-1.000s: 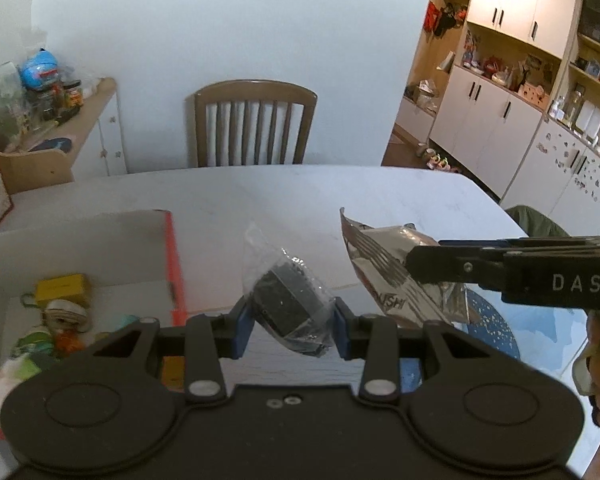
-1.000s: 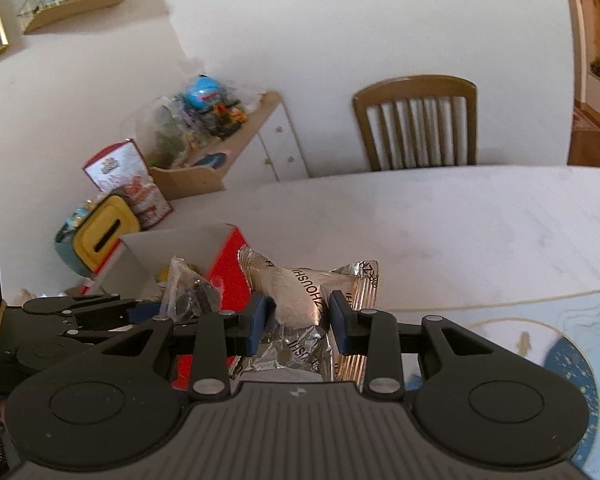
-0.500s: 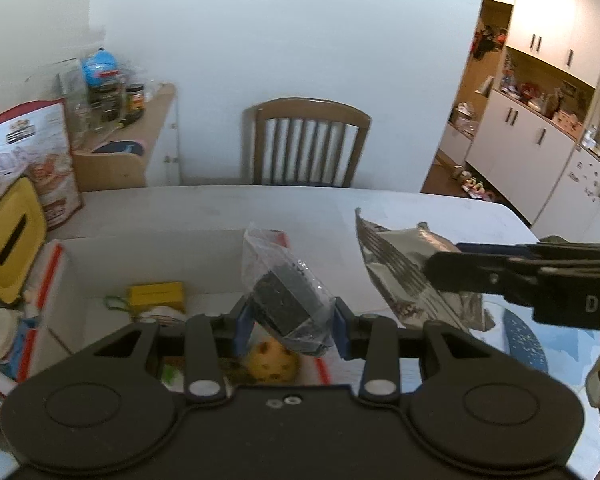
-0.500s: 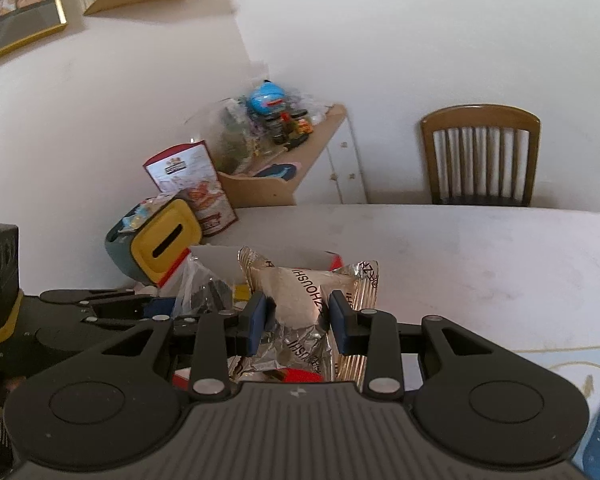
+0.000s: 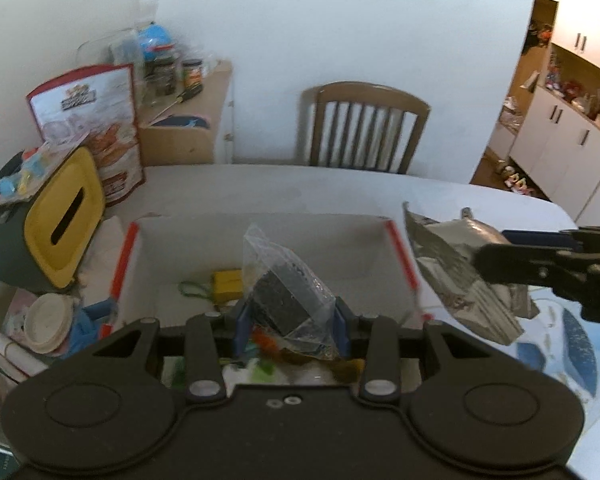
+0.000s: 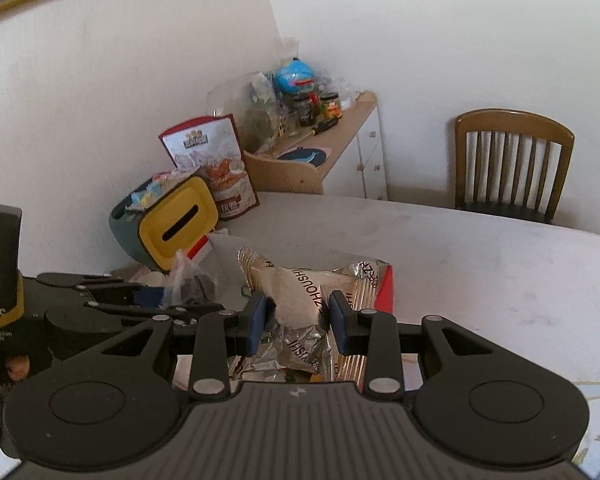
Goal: Organize objects
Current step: 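Carry the plastic bag and foil bag over the cardboard box, then open both tools to drop the plastic bag and foil bag into the box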
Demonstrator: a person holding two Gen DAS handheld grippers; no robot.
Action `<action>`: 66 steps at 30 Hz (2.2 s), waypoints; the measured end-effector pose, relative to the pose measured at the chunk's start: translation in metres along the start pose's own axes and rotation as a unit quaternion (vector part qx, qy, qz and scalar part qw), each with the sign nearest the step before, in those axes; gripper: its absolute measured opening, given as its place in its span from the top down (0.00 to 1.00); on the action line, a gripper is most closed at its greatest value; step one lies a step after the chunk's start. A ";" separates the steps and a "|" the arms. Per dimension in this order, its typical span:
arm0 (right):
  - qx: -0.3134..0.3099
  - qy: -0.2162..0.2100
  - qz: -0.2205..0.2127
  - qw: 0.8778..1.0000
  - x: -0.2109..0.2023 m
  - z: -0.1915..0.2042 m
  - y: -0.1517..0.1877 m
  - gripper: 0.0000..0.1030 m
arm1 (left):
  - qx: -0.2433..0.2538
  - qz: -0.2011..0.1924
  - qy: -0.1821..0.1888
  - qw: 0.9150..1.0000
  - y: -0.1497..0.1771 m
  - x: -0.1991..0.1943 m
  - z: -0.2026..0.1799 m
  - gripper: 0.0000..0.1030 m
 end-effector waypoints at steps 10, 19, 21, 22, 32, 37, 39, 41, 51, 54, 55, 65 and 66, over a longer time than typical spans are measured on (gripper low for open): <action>-0.027 0.000 0.027 0.999 0.044 0.010 0.000 0.68 | -0.007 0.026 -0.022 0.999 -0.002 0.037 0.028 0.62; -0.069 -0.006 0.060 0.996 0.093 0.023 0.017 0.68 | -0.010 0.049 -0.015 0.999 -0.003 0.065 0.033 0.62; -0.081 -0.004 0.065 0.995 0.102 0.027 0.021 0.68 | -0.011 0.055 -0.016 0.998 -0.003 0.070 0.035 0.62; -0.085 -0.002 0.067 0.994 0.106 0.028 0.022 0.68 | -0.011 0.058 -0.018 0.998 -0.003 0.073 0.036 0.62; -0.129 -0.003 0.075 0.989 0.137 0.044 0.027 0.68 | -0.015 0.087 -0.024 0.996 -0.002 0.093 0.050 0.62; -0.113 -0.004 0.088 0.990 0.147 0.040 0.033 0.68 | -0.018 0.108 -0.033 0.993 0.002 0.104 0.054 0.62; -0.106 -0.010 0.090 0.990 0.148 0.039 0.036 0.68 | -0.019 0.113 -0.032 0.993 0.002 0.107 0.055 0.62; -0.103 -0.010 0.088 0.991 0.146 0.039 0.038 0.68 | -0.017 0.116 -0.030 0.993 0.001 0.110 0.055 0.62; -0.074 -0.030 0.086 0.993 0.129 0.035 0.035 0.54 | 0.007 0.129 -0.041 0.991 0.002 0.113 0.047 0.60; -0.072 -0.031 0.082 0.994 0.123 0.036 0.033 0.51 | 0.006 0.124 -0.037 0.992 0.002 0.108 0.047 0.57; -0.069 -0.031 0.079 0.994 0.120 0.036 0.033 0.50 | 0.006 0.121 -0.035 0.992 0.002 0.106 0.047 0.56; -0.048 -0.027 0.058 0.997 0.084 0.034 0.031 0.43 | 0.013 0.081 -0.016 0.996 0.004 0.070 0.038 0.43; -0.045 -0.025 0.055 0.997 0.080 0.034 0.031 0.43 | 0.015 0.075 -0.015 0.997 0.005 0.065 0.036 0.41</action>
Point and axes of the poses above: each gripper's, at about its wrist camera, not at the fingertips, and x roughly the way its jaws point, z to its left, y to its underside, the point moved 1 cm from there along x, roughly the way its jaws point, and after that the axes turned 11 degrees about -x, right-handed, at the moved point
